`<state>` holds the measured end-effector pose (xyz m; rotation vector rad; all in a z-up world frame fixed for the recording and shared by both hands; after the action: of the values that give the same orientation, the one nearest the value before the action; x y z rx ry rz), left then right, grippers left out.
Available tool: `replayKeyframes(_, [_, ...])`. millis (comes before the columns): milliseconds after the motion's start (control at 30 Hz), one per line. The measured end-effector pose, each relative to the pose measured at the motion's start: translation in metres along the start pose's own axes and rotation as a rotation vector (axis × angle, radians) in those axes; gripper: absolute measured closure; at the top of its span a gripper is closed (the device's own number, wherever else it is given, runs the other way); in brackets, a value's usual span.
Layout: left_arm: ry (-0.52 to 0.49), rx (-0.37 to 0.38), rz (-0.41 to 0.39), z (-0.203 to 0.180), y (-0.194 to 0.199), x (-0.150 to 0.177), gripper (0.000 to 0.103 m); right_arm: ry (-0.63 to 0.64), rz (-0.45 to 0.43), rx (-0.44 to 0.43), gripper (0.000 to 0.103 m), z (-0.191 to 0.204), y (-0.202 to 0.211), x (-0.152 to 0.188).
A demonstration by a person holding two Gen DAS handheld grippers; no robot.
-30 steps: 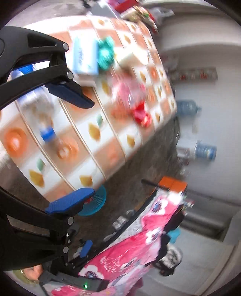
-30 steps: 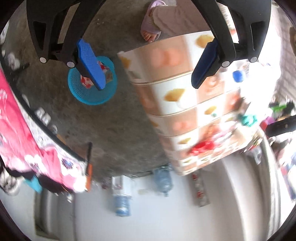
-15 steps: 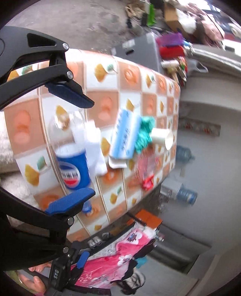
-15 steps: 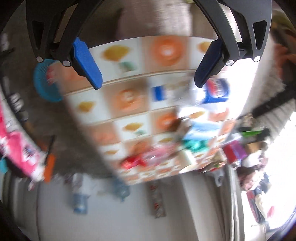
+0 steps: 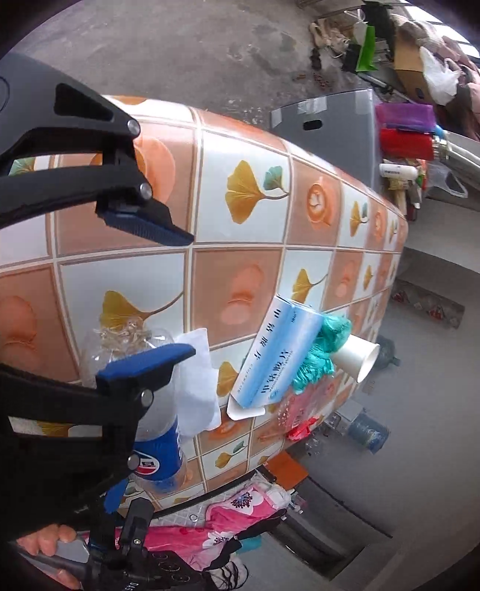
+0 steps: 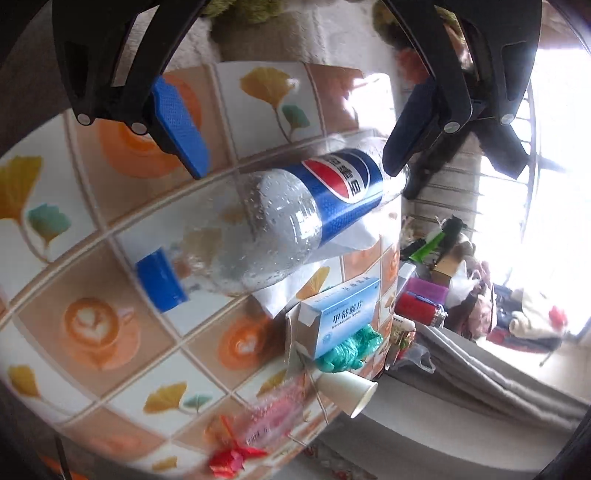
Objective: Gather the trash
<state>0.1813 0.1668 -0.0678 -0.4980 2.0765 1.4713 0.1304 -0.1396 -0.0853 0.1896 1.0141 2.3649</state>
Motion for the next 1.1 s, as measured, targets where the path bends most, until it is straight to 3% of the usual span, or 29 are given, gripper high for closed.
replayKeyframes(200, [0.06,0.164,0.079,-0.001,-0.021,0.013,0.077,-0.076,-0.002,-0.015,0.017,-0.005,-0.009,-0.013])
replayKeyframes(500, [-0.016,0.345,0.222,-0.064,-0.035,0.051,0.079,-0.114,-0.044,0.02,0.024,-0.027,0.01,-0.032])
replayKeyframes(667, [-0.076,0.408,0.254,-0.109,-0.041,0.065,0.08,-0.116,-0.038,0.043,0.036,-0.041,0.016,-0.031])
replayKeyframes(733, [-0.096,0.421,0.264,-0.124,-0.046,0.069,0.081,-0.116,-0.027,0.018,0.039,-0.044,0.016,-0.031])
replayKeyframes(833, [-0.123,0.429,0.272,-0.143,-0.049,0.071,0.083,-0.069,-0.043,0.047,0.04,-0.045,0.023,-0.034])
replayKeyframes(933, [-0.157,0.421,0.235,-0.15,-0.044,0.064,0.083,-0.032,-0.052,0.065,0.04,-0.05,0.031,-0.043])
replayKeyframes(1000, [-0.174,0.382,0.188,-0.146,-0.038,0.053,0.083,-0.002,-0.064,0.091,0.04,-0.053,0.037,-0.05])
replayKeyframes(1100, [-0.212,0.247,0.117,-0.136,-0.036,0.035,0.075,0.08,-0.087,0.159,0.04,-0.053,0.046,-0.059])
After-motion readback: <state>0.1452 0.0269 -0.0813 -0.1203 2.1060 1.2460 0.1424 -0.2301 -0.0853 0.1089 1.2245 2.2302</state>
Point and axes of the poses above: each gripper's, at about its wrist camera, not at the fingertips, and y roughly against the way its jaws point, z to its left, x to its underside, the point moved 3 cm from there along -y, roughly the way its jaws point, and after that the axes turned 9 degrees about -y, right-handed, at the moved point
